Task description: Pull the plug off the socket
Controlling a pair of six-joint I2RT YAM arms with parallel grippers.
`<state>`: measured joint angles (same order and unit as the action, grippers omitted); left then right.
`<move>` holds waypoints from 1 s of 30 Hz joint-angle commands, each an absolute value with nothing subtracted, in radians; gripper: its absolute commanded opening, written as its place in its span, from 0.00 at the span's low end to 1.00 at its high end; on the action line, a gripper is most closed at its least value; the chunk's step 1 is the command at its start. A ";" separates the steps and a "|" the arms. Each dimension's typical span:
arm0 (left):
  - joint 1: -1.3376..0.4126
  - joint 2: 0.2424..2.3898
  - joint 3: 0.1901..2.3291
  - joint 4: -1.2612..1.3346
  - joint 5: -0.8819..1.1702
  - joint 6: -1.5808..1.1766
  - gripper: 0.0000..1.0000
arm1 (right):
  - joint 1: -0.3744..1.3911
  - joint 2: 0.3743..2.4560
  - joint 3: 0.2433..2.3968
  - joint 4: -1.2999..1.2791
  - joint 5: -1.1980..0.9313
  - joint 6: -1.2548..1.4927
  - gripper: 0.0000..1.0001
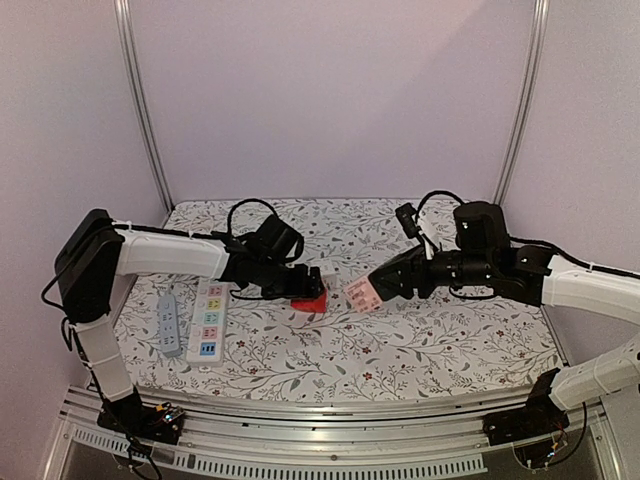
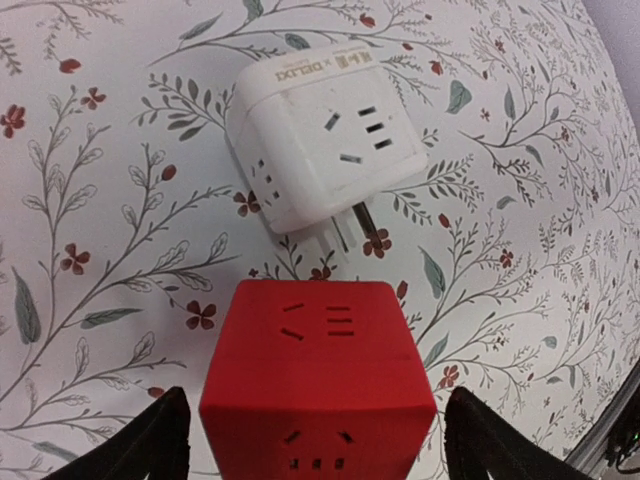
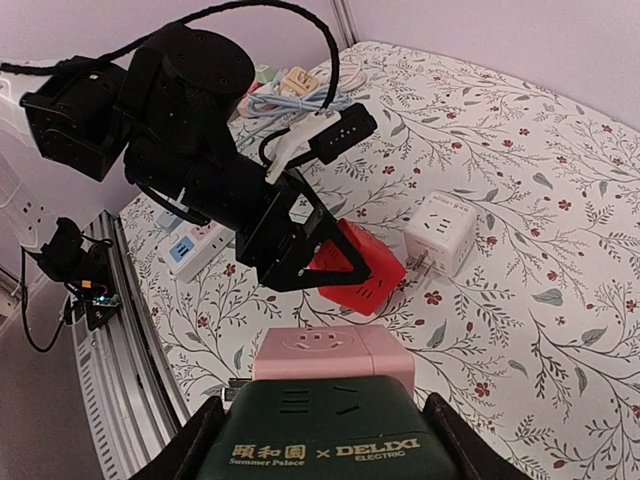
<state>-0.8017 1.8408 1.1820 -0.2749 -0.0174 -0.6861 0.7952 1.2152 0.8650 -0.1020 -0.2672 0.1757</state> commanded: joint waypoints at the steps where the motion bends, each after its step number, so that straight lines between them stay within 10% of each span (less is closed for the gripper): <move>1: -0.786 1.851 1.196 -0.240 0.019 -0.657 0.94 | 0.792 1.169 0.850 -0.026 -0.252 0.167 0.33; 14: -0.774 1.691 1.165 -0.309 -0.046 -0.543 0.99 | 0.788 1.203 0.874 -0.028 -0.165 0.180 0.33; 30: -0.686 1.366 1.272 -0.651 0.458 -0.102 1.00 | 0.788 1.305 0.993 0.022 -0.241 0.373 0.33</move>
